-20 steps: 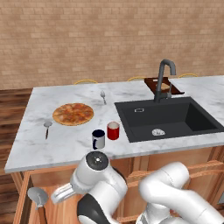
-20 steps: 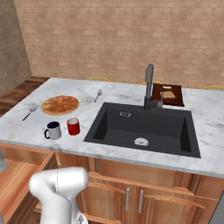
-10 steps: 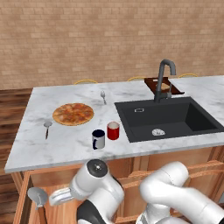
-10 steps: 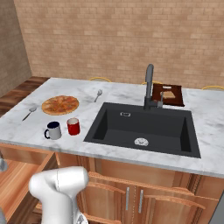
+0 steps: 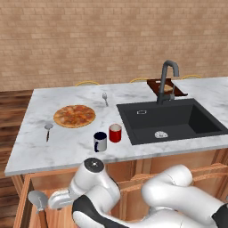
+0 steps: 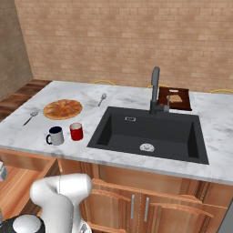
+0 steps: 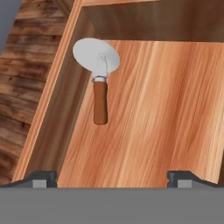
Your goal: Take the pizza cutter from the drawer on the left and place it on the dining counter for cutting.
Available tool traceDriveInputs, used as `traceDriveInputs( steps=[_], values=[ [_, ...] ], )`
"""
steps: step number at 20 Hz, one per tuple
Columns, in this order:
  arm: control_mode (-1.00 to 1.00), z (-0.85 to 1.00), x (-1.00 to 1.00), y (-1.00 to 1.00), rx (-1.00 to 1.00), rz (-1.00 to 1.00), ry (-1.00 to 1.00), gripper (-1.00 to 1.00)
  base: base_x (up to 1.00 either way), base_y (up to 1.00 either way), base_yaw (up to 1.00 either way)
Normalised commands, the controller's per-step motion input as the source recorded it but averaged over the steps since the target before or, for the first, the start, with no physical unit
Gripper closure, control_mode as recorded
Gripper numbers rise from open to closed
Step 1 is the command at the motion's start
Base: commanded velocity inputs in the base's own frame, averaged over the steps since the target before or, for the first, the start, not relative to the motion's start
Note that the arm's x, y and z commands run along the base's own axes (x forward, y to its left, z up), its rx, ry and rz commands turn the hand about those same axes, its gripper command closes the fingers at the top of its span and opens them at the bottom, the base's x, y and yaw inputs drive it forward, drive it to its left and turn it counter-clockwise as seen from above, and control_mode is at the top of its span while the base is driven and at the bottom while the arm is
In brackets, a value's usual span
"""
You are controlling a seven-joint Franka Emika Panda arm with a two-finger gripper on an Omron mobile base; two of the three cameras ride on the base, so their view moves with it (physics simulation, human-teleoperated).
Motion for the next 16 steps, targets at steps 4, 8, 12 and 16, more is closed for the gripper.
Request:
traceDriveInputs(
  steps=[4,8,12,16],
  values=[
    [-1.00,-0.31,0.00,0.22,-0.01,0.00,0.05,-1.00,0.00,0.00,0.00],
    [-1.00,-0.24,0.00,0.15,0.00,0.00,0.06,-1.00,0.00,0.00,0.00],
    [-1.00,-0.21,0.01,0.11,0.00,0.00,0.07,-1.00,0.00,0.00,0.00],
    [-1.00,-0.22,0.00,0.13,0.00,0.00,0.08,-1.00,0.00,0.00,0.00]
  ],
)
